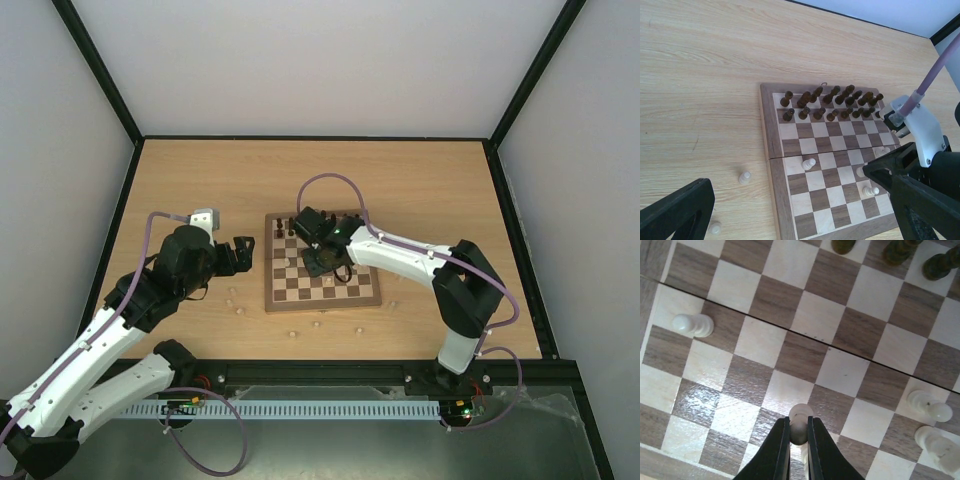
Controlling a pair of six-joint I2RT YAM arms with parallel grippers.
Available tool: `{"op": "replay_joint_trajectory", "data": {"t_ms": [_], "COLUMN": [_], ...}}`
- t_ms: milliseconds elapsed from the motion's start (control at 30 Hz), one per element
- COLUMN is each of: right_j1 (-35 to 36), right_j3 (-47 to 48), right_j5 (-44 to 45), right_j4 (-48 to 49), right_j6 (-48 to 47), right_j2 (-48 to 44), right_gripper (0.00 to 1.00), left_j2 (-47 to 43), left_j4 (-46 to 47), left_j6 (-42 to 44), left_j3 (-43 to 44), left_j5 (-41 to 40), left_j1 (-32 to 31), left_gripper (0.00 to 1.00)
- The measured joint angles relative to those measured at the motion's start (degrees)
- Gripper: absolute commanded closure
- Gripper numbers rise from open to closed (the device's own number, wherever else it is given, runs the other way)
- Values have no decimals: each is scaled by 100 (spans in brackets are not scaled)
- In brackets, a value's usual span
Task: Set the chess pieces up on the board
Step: Place the chess piece on the chessboard.
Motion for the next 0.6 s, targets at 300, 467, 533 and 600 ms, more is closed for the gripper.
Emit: {"op": "replay_joint_trajectory", "data": {"t_ms": [300,467,533,600], "right_j1": [282,393,442,474], "right_j3": [0,0,0,0], "right_j5": [-39,-42,-39,-37], "right_j4": [2,-2,-4,-24], "right_j6": [0,22,44,70], "right_j2": [157,229,243,254], "right_gripper": [94,94,93,93], "left_j2": [0,0,0,0], "left_j4": [0,0,0,0], "left_j6": [-7,-7,-4,-4], "left_j3": [-9,-9,-9,-9], "left_j5": [-37,-39,-39,-39], "left_j1": [0,0,0,0], "left_gripper": [1,1,1,1]}}
